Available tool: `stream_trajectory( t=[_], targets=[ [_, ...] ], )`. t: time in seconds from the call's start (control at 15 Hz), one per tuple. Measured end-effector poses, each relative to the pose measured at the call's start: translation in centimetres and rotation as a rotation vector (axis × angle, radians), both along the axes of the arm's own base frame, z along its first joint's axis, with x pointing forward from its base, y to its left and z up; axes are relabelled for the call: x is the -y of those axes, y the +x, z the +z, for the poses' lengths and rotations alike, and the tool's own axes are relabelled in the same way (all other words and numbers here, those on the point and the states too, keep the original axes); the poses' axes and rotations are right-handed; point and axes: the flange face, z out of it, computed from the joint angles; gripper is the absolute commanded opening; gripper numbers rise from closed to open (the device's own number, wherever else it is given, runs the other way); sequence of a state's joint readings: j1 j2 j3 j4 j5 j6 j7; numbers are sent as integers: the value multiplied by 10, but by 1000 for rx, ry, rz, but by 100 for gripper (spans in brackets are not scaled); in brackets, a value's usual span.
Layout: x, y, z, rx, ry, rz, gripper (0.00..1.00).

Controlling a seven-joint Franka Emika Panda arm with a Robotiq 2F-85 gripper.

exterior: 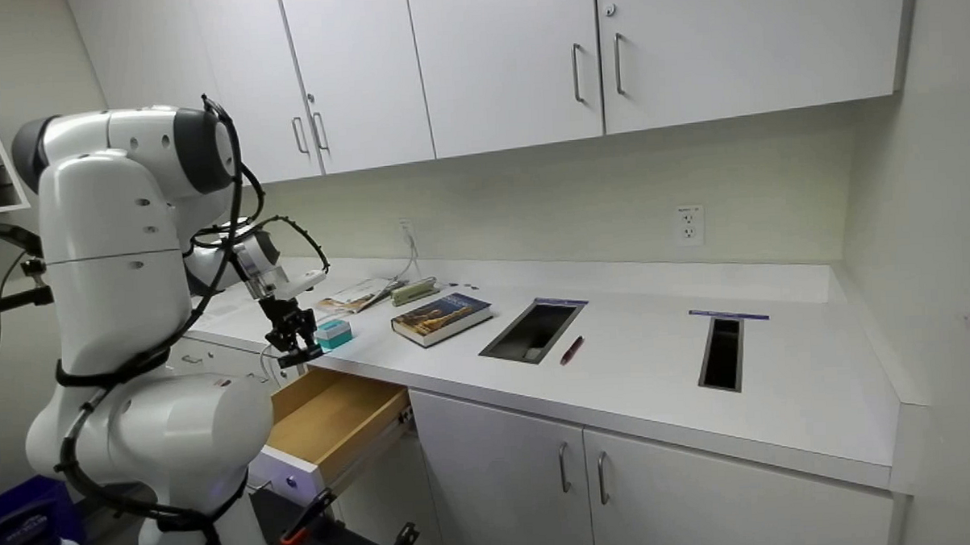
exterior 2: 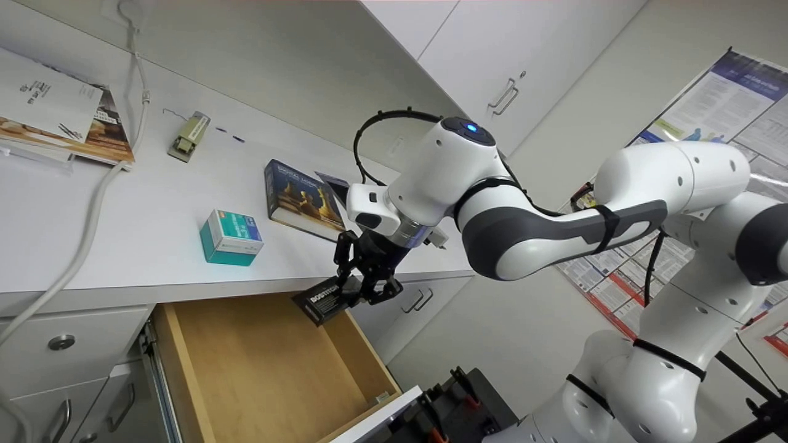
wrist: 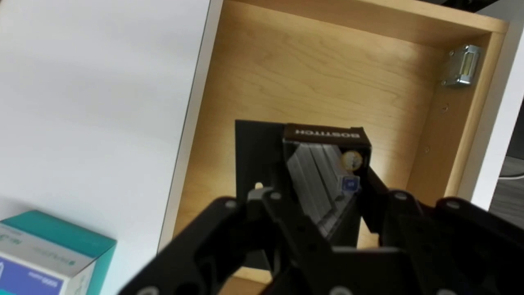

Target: Put the black box and pen in the drawer and then close the drawer

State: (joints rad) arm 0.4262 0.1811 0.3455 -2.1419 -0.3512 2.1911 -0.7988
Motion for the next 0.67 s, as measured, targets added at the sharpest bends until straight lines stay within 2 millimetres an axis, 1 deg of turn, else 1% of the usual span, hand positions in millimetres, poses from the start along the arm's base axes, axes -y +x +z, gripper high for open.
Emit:
stream_trajectory(
  t=[0.13, 0.27, 0.47, 0.67],
  targets=[
    [-2, -6, -10, 22, 53, 17, 18],
    [-2, -14, -23, 54, 114, 19, 18],
    [4, -28, -45, 100, 186, 16, 18],
    [12, -37, -66, 126, 229, 2, 18]
  ],
)
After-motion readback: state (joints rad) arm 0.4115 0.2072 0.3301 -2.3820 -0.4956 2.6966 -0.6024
